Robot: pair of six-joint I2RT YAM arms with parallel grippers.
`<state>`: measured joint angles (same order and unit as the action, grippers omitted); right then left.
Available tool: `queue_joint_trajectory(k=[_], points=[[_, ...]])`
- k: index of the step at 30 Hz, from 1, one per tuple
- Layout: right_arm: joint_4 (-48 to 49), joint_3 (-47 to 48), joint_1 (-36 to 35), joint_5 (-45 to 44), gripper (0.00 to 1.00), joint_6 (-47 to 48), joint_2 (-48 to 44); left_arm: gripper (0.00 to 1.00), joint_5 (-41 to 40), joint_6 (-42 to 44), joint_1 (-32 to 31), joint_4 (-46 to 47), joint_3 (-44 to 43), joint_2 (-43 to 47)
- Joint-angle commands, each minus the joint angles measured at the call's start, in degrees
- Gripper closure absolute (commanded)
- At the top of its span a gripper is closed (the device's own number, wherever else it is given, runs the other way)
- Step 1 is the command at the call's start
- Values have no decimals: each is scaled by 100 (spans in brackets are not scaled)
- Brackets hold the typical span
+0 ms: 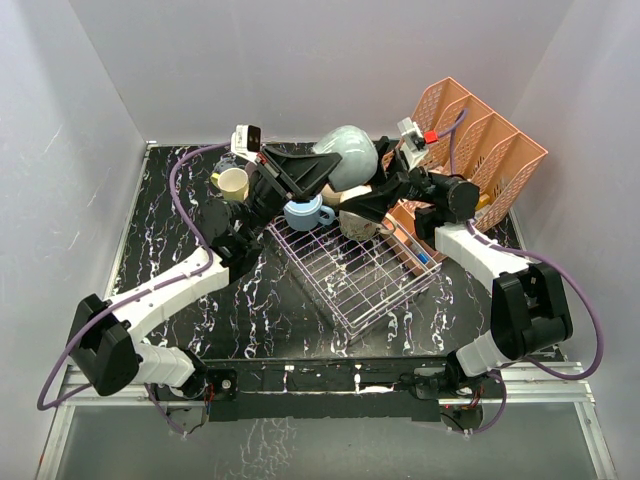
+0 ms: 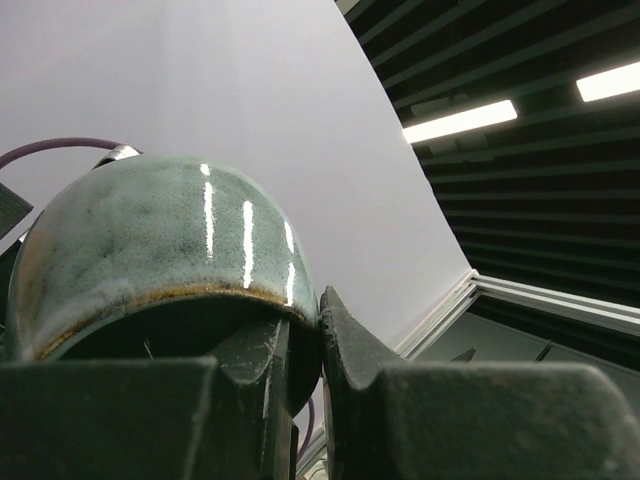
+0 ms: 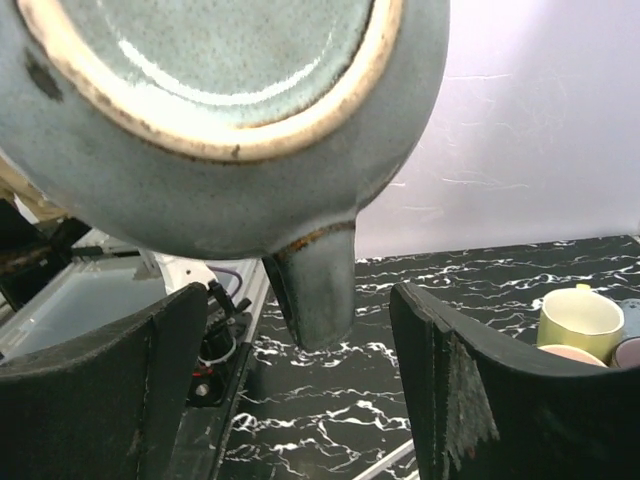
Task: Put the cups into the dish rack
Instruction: Turn the cup upside down in the dish rack.
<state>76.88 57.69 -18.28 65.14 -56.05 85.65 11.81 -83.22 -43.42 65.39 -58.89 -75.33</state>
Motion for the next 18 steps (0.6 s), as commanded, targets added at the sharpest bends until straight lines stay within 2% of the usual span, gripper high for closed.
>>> queue_joint_trajectory(k=[1,5,7,10,16,18], points=[[753,-5,-35,-388,28,-440,-104,100,-294,-209,-102,1218,-306,18],[961,40,-35,-452,32,-648,-92,100,-330,-279,-128,1297,-271,-30],[1057,24,-31,-486,37,-713,-100,100,-358,-305,-148,1350,-244,-27],[1116,21,-35,-487,49,-764,-96,100,-372,-276,-158,1331,-211,-18],[1127,-54,-34,-430,84,-730,-118,100,-415,-317,-166,1397,-111,-36],[1098,-44,-28,-417,92,-740,-126,100,-433,-311,-166,1385,-57,-12]])
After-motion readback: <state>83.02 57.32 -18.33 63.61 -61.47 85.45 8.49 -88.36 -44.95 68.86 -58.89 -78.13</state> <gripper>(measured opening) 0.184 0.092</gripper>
